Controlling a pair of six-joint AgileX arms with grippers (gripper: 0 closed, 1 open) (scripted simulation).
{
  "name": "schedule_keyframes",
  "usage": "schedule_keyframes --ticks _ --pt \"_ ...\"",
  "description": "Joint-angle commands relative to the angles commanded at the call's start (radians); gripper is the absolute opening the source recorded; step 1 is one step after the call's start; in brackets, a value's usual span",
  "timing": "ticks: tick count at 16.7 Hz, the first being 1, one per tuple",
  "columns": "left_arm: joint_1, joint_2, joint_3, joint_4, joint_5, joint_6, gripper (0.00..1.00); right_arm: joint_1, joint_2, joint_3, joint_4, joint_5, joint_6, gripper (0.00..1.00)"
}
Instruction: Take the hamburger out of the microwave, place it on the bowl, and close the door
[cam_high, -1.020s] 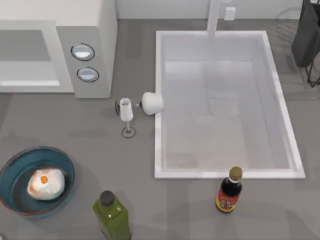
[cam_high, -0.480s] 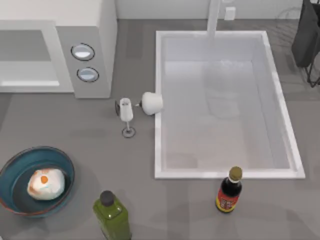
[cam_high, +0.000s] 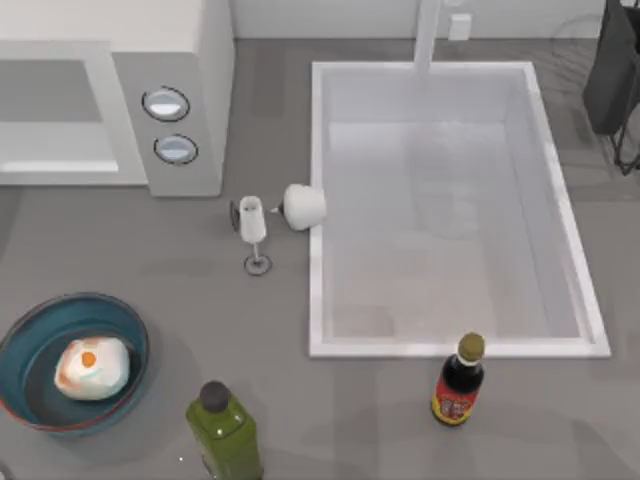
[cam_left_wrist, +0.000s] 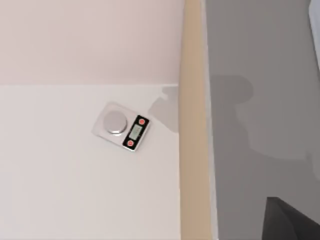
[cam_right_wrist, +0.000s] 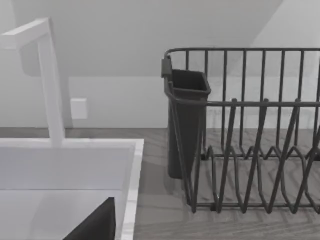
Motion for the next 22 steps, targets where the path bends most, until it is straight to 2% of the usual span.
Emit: schedule_keyframes --ticks 8,16,22 --pt "0.0 0.018 -0.002 0.005 0.007 0.006 0.0 0.0 0.0 0.0 0.0 0.0 0.0 1.0" --pt "0.006 0.122 -0.225 0.34 0.011 0.01 0.0 0.0 0.0 0.0 0.0 0.0 0.0 1.0" --pt "0.0 0.127 -0.252 0.367 0.011 0.008 0.0 0.0 0.0 0.0 0.0 0.0 0.0 1.0"
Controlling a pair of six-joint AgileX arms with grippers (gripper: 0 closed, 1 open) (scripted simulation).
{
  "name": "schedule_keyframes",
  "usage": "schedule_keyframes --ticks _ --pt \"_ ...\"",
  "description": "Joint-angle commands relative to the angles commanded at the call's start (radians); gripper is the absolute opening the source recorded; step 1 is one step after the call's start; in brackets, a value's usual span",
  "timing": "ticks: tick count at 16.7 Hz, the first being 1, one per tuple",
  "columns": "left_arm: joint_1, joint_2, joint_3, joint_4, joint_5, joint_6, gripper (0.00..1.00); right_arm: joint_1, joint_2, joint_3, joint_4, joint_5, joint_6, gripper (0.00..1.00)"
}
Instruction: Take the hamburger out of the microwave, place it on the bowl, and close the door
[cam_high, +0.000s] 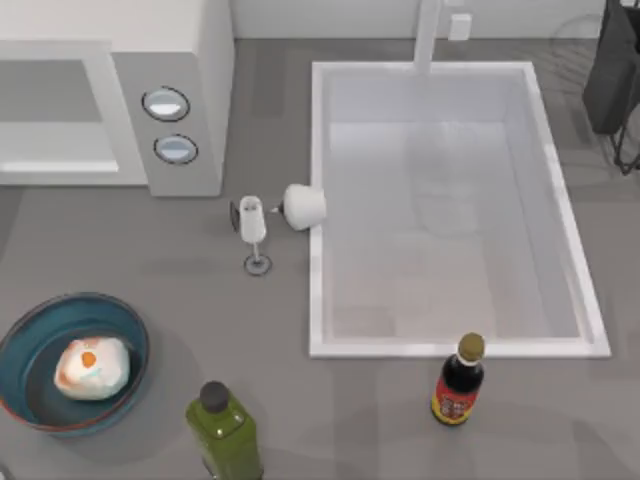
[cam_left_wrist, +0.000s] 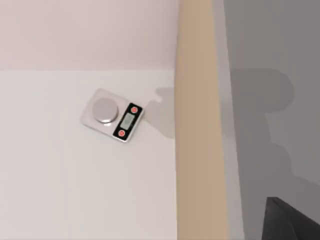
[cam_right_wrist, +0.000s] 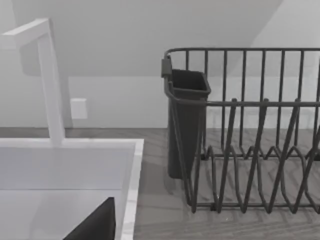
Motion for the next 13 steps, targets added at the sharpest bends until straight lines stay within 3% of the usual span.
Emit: schedule_keyframes --ticks 9,13 --pt "-0.153 -0.277 -0.35 0.166 -0.075 -0.168 0.0 0.0 0.0 0.0 0.0 0.0 0.0 1.0" --pt "-0.17 -0.308 -0.383 0.186 -0.084 -0.188 0.0 0.0 0.0 0.0 0.0 0.0 0.0 1.0"
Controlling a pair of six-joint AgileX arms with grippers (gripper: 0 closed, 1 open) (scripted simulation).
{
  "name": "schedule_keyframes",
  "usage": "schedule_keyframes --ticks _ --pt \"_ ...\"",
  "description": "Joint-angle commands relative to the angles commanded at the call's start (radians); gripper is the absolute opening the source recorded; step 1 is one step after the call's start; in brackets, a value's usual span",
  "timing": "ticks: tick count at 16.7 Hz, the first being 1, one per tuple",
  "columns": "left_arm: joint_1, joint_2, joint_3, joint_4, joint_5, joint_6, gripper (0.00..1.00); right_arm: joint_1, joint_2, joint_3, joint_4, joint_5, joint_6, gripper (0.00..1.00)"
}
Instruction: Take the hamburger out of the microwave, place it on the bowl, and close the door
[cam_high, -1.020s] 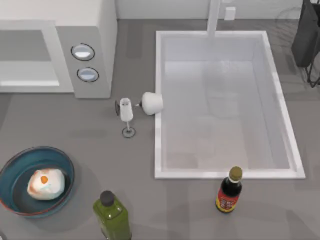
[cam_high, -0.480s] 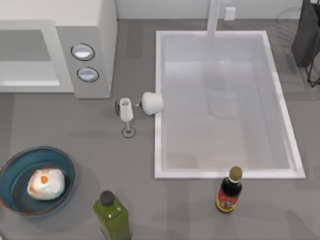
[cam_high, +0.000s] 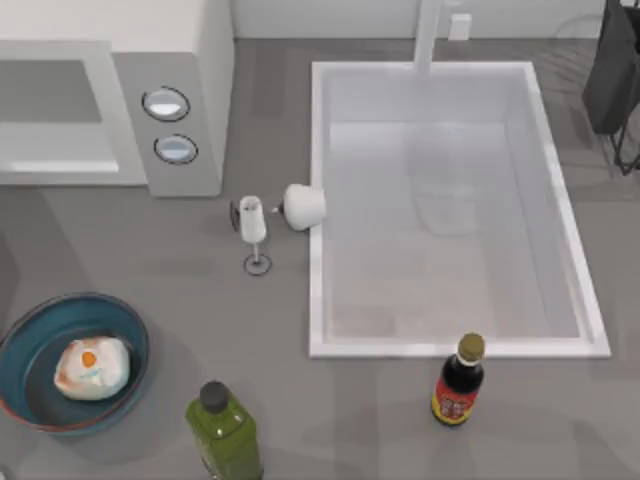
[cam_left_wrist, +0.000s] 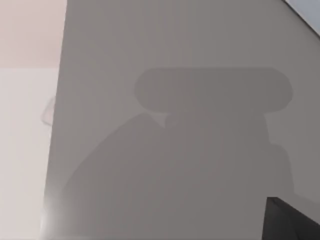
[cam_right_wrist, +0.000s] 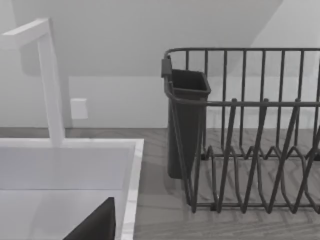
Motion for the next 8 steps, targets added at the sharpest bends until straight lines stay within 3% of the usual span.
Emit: schedule_keyframes --ticks 4,8 --pt "-0.011 -0.013 -0.016 0.005 -0.007 -0.016 0.0 0.0 0.0 0.0 0.0 0.0 0.0 1.0" --pt "-0.156 -0.165 -0.146 0.053 -0.09 -0.15 0.0 0.0 0.0 0.0 0.0 0.0 0.0 1.0"
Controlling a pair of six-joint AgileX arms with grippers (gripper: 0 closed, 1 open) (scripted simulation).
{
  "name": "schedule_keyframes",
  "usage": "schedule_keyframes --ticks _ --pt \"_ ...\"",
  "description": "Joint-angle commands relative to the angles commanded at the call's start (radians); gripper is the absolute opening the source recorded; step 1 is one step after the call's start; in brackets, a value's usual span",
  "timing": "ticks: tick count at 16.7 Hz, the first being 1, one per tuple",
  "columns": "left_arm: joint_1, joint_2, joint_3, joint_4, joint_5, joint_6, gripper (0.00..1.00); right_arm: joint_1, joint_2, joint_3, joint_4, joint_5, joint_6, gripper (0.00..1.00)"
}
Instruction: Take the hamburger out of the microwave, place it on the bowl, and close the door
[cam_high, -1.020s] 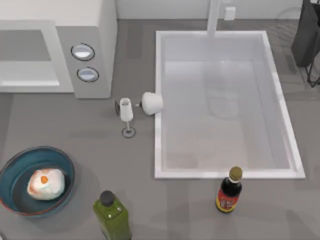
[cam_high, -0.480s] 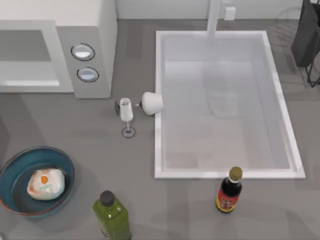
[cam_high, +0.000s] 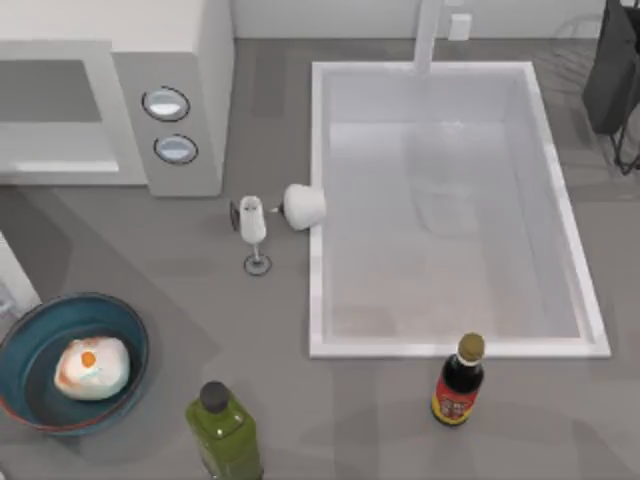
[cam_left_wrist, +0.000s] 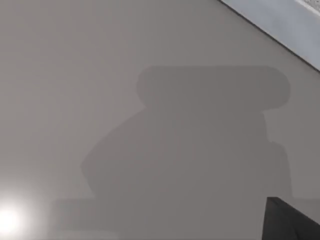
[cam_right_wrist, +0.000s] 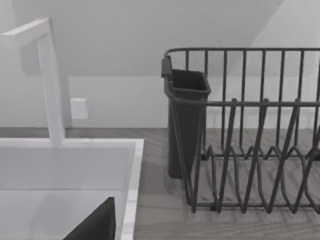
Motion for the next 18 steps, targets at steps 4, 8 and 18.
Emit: schedule_keyframes --ticks 4,8,18 --pt "-0.135 -0.137 -0.127 0.047 -0.079 -0.129 0.0 0.0 0.0 0.0 0.0 0.0 0.0 1.0" --pt "-0.139 -0.141 -0.133 0.049 -0.081 -0.137 0.0 0.0 0.0 0.0 0.0 0.0 0.0 1.0" --pt "-0.53 -0.288 -0.225 0.065 -0.333 -0.424 0.0 0.0 0.0 0.0 0.0 0.0 0.0 1.0"
